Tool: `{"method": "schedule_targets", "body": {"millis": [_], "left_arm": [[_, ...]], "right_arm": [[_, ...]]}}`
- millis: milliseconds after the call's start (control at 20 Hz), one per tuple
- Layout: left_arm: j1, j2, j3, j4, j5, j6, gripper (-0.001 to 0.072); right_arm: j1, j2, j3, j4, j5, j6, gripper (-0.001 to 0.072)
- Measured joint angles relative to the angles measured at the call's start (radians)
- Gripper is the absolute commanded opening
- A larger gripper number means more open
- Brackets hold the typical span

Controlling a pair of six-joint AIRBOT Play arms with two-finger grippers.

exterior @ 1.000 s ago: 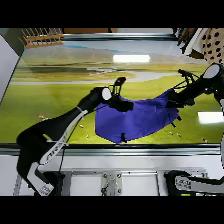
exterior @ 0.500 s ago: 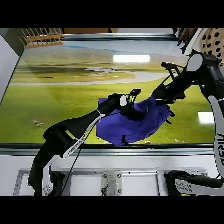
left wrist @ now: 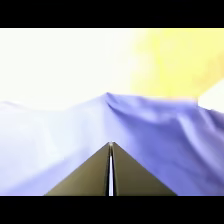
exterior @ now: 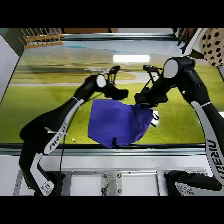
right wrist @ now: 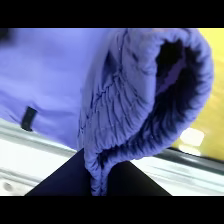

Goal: Fold the clothes and pants, and hang the long-sleeved shirts on hangers.

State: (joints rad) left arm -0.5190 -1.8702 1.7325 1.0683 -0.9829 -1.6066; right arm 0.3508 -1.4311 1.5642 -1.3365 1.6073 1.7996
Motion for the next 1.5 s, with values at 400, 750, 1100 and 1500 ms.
{"method": "schedule_targets", "body": {"millis": [400,750,1100,1500], "left_arm": [[0.256,0.161,0.0,0.058,-0.093,0.005,0.0006],[0.403,0.247,0.0,0.065,-0.163,0.03,0.0006],[0.515,0.311,0.0,0.066,-0.19,0.037,0.0006],[0.584,0.513,-0.259,0.066,-0.13,0.072,0.0006]], "right_arm": [[0.251,-0.086,0.0,0.01,-0.216,0.164,0.0021],[0.415,-0.229,0.0,0.125,-0.555,0.122,0.0264],[0.469,-0.332,0.032,0.495,-0.895,-0.222,0.0699],[0.303,-0.117,-0.233,0.403,-0.829,-0.222,0.0699]]}}
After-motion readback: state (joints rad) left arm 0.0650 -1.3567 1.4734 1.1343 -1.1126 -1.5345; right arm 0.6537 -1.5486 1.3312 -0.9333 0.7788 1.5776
